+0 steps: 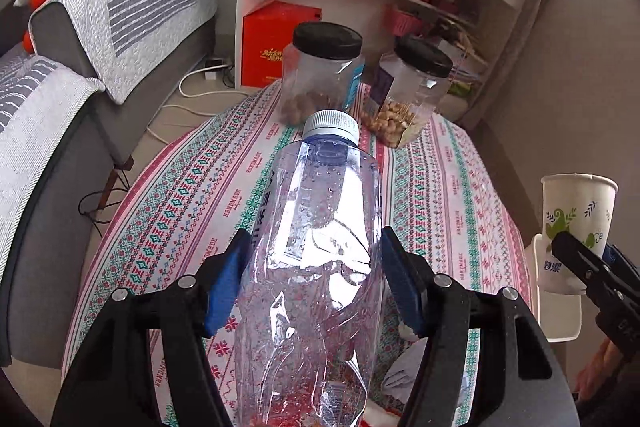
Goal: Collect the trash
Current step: 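Carry the bottle and cup over the white bin while the right gripper opens to drop the cup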
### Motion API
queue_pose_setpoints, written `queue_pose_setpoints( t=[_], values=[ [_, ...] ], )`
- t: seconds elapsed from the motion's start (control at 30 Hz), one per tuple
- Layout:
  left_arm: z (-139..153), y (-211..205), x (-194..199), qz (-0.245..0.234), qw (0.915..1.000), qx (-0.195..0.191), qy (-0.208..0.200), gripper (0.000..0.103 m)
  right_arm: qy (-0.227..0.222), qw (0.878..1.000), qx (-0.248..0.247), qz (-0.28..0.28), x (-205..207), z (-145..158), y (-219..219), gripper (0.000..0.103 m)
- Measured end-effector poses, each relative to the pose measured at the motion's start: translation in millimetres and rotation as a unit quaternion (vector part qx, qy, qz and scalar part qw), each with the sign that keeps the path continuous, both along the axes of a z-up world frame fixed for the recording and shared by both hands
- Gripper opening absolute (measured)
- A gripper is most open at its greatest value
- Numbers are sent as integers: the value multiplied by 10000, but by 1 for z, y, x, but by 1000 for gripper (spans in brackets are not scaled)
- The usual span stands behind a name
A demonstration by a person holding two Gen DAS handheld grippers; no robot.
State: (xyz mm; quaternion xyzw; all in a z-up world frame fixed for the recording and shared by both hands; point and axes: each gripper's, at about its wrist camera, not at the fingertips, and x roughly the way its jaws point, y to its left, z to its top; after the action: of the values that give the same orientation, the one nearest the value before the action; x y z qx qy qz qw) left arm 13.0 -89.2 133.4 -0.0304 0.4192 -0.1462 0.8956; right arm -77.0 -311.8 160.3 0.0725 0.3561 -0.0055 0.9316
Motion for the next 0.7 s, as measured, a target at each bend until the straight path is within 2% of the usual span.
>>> queue_pose_setpoints(
  t=[0.27,0.7],
  values=[
    [13,-21,-19,-46,9992,-126,-375,64,-236,9992,-146,-302,-22,12,-28,58],
    [19,-65,-42,-374,9979,-216,-474,64,-458,9952,-179,-846,-54,25,-76,58]
  ],
)
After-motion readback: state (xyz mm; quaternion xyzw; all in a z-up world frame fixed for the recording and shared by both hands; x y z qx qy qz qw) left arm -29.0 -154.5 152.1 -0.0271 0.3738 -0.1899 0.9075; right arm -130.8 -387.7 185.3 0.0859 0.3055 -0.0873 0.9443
